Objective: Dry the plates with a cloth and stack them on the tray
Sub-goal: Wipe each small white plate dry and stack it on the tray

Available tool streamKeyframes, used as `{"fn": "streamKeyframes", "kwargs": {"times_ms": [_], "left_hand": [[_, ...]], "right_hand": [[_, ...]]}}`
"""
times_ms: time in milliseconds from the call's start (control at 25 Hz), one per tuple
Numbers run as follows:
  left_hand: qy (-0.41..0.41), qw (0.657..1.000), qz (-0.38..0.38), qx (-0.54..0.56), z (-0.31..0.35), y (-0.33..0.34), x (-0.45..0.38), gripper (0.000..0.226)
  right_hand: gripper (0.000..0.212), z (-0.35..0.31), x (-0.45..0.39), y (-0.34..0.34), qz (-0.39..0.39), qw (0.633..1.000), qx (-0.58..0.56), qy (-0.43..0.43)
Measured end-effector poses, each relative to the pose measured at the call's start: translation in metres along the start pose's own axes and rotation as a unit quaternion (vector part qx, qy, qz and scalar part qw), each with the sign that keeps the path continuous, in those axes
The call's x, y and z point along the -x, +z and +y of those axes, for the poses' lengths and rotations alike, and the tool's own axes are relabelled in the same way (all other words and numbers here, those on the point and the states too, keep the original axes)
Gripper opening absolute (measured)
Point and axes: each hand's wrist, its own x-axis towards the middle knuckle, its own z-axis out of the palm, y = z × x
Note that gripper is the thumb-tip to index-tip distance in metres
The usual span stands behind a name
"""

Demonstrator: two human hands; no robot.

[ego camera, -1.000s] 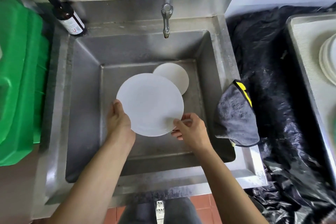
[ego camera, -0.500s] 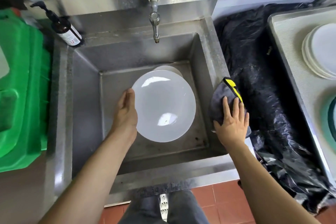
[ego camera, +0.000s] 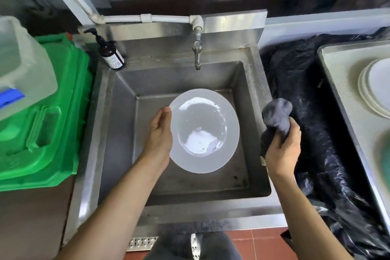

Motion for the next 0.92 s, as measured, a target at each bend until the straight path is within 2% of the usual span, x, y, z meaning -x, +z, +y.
{"fn": "streamKeyframes", "kwargs": {"times_ms": [120, 200, 280, 360, 480, 560, 680, 840, 920], "left_hand": [[0.011, 1.000, 0.003, 0.016, 0.015, 0.005, 0.012, 0.025], [0.018, 0.999, -0.004, 0.027, 0.026, 0.009, 0.017, 0.031], [0.035, 0.999, 0.006, 0.036, 0.035, 0.010, 0.022, 0.028], [0.043, 0.998, 0.018, 0.045, 0.044, 0.006, 0.023, 0.023], [0.047, 0.998, 0.014, 0.041, 0.055, -0.008, 0.019, 0.029], [0.060, 0.997, 0.005, 0.047, 0.065, -0.016, 0.016, 0.020], [0.080, 0.995, -0.004, 0.051, 0.085, -0.022, 0.011, 0.030], [0.065, 0.995, 0.032, 0.062, 0.104, -0.040, -0.001, 0.023], [0.056, 0.995, 0.028, 0.072, 0.104, -0.050, -0.003, 0.020]], "right_hand": [[0.043, -0.075, 0.000, 0.003, -0.005, 0.990, -0.097, -0.106], [0.044, -0.121, 0.006, 0.009, -0.079, 0.973, -0.117, -0.182], [0.047, -0.147, 0.011, 0.018, -0.157, 0.948, -0.072, -0.268], [0.058, -0.158, 0.013, 0.027, -0.192, 0.925, 0.004, -0.329], [0.076, -0.173, 0.010, 0.032, -0.211, 0.905, 0.045, -0.368], [0.073, -0.187, 0.008, 0.034, -0.210, 0.900, 0.030, -0.381], [0.064, -0.203, 0.018, 0.037, -0.244, 0.895, -0.032, -0.371], [0.060, -0.191, 0.068, 0.034, -0.312, 0.850, -0.067, -0.418], [0.059, -0.182, 0.087, 0.033, -0.313, 0.844, -0.059, -0.431]]}}
